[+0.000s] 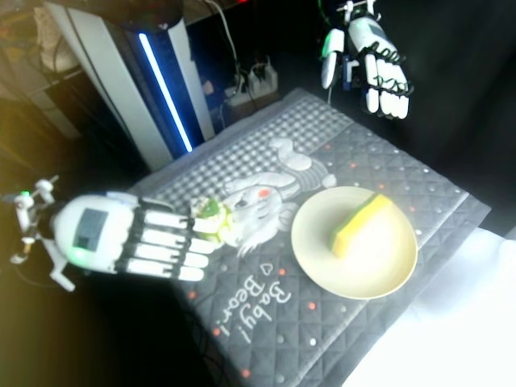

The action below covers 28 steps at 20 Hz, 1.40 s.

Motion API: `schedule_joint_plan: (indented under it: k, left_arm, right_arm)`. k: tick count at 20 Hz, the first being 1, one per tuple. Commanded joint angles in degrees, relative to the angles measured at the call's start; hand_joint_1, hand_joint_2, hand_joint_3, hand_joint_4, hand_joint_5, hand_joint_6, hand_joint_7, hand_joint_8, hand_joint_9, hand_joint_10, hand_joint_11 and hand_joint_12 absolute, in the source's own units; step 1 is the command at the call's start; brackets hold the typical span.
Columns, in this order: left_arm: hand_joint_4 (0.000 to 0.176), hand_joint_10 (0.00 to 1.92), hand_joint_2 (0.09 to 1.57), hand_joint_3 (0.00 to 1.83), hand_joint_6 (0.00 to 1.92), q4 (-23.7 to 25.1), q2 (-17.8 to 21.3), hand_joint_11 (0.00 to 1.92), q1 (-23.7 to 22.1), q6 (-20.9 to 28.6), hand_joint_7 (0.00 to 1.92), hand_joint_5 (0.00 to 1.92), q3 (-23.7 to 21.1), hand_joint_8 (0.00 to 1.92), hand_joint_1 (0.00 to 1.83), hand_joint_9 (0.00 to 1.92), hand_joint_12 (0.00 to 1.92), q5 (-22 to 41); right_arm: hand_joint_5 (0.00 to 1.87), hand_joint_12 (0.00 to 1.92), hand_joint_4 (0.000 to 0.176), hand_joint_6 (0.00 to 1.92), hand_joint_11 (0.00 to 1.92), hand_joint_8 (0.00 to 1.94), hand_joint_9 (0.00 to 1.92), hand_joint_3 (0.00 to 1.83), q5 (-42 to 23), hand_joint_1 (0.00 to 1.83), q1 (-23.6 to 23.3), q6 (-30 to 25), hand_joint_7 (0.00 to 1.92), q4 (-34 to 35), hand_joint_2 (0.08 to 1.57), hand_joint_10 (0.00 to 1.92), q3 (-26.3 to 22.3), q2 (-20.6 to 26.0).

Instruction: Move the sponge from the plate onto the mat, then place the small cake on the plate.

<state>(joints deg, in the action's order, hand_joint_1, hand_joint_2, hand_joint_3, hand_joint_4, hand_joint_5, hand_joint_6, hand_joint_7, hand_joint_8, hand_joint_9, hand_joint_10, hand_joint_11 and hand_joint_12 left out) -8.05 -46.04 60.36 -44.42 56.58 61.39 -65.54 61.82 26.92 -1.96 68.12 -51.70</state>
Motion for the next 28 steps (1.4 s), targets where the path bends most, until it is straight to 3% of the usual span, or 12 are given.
schedule_joint_plan:
  k: [1,6,7,10,12,13,15,18,20,26,27,28]
  left_arm:
    - [0.134,0.0,0.94,0.01,0.0,-0.63,-0.48,0.0,-1.02,0.37,0.07,0.26,0.38,0.0,0.74,0.0,0.04,6.2]
    - [0.139,0.0,0.92,0.0,0.0,2.1,-3.67,0.0,-8.88,0.29,0.04,0.21,4.65,0.0,0.69,0.0,0.0,0.06]
    - [0.114,0.0,0.91,0.0,0.0,3.96,-5.9,0.01,-13.34,0.28,0.03,0.18,7.18,0.0,0.68,0.0,0.01,-4.14]
    - [0.163,0.01,0.89,0.0,0.0,13.23,-14.11,0.09,-27.54,-0.27,0.03,0.14,15.99,0.01,0.79,0.02,0.04,-21.3]
    - [0.162,0.01,0.89,0.0,0.0,14.65,-17.36,0.17,-33.01,-5.68,0.09,0.15,18.23,0.01,0.72,0.17,0.19,-28.65]
    - [0.142,0.0,0.91,0.0,0.0,12.21,-19.25,0.08,-35.4,-12.95,0.11,0.15,19.14,0.01,0.69,0.17,0.35,-32.86]
    - [0.114,0.0,0.9,0.0,0.0,9.39,-21.88,0.03,-37.2,-18.89,0.18,0.19,21.2,0.0,0.69,0.22,0.69,-36.44]
    - [0.078,0.01,0.89,0.0,0.0,8.5,-27.79,0.14,-39.22,-19.51,0.37,0.29,27.9,0.01,0.74,0.42,0.9,-41.18]
    - [0.092,0.0,0.91,0.0,0.0,7.02,-30.84,0.07,-39.8,-20.26,0.44,0.33,31.74,0.0,0.77,0.46,1.03,-43.73]
    - [0.048,0.0,0.97,0.0,0.01,0.33,-36.45,0.18,-38.96,-23.88,0.63,0.61,38.88,0.0,0.89,0.59,0.9,-47.65]
    - [0.082,0.03,1.07,0.01,0.73,-0.39,-37.22,0.19,-38.63,-23.88,0.85,0.93,39.66,0.02,1.03,0.75,1.06,-47.93]
    - [0.0,0.16,1.1,0.01,0.64,-0.86,-37.44,0.33,-38.51,-23.88,0.88,1.08,39.85,1.0,1.19,0.96,1.32,-47.69]
  right_arm:
    - [0.42,0.73,0.044,0.0,0.07,0.0,0.33,0.0,-6.6,0.78,-0.68,-0.22,0.34,1.77,1.1,0.01,0.37,0.17]
    - [0.43,0.89,0.011,0.0,0.01,0.0,0.34,0.0,-7.58,0.74,-1.2,-0.47,0.36,0.92,1.11,0.0,0.23,0.19]
    - [0.43,0.88,0.0,0.0,0.0,0.0,0.34,0.0,-7.78,0.77,-1.2,-0.47,0.35,1.09,1.12,0.0,0.24,0.19]
    - [0.44,0.84,0.0,0.0,0.03,0.0,0.35,0.0,-9.48,0.8,-1.2,-1.07,0.35,0.78,1.12,0.0,0.24,0.06]
    - [0.41,0.69,0.021,0.0,0.04,0.0,0.31,0.0,-11.34,0.76,-1.23,-1.59,0.33,0.44,1.12,0.0,0.16,-0.17]
    - [0.42,0.71,0.004,0.0,0.01,0.0,0.3,0.0,-12.34,0.78,-1.52,-1.69,0.33,0.2,1.11,0.0,0.12,-0.49]
    - [0.45,0.76,0.0,0.01,0.02,0.01,0.31,0.0,-12.77,0.76,-2.21,-1.69,0.35,-0.5,1.11,0.01,0.15,-0.92]
    - [0.45,0.72,0.0,0.0,0.0,0.0,0.28,0.0,-13.05,0.71,-2.79,-1.69,0.33,-1.63,1.13,0.0,0.22,-1.27]
    - [0.44,0.67,0.0,0.0,0.04,0.0,0.3,0.0,-13.1,0.69,-2.79,-1.69,0.34,-1.9,1.13,0.0,0.35,-1.47]
    - [0.45,0.59,0.021,0.0,0.07,0.0,0.29,0.0,-13.05,0.71,-2.82,-1.99,0.34,-3.09,1.12,0.0,0.87,-2.4]
    - [0.46,0.55,0.024,0.0,0.1,0.0,0.29,0.0,-13.05,0.71,-2.82,-2.16,0.34,-3.11,1.11,0.0,1.04,-2.5]
    - [0.46,0.54,0.021,0.0,0.11,0.0,0.29,0.0,-13.05,0.7,-2.83,-2.22,0.34,-3.11,1.12,0.0,1.08,-2.5]
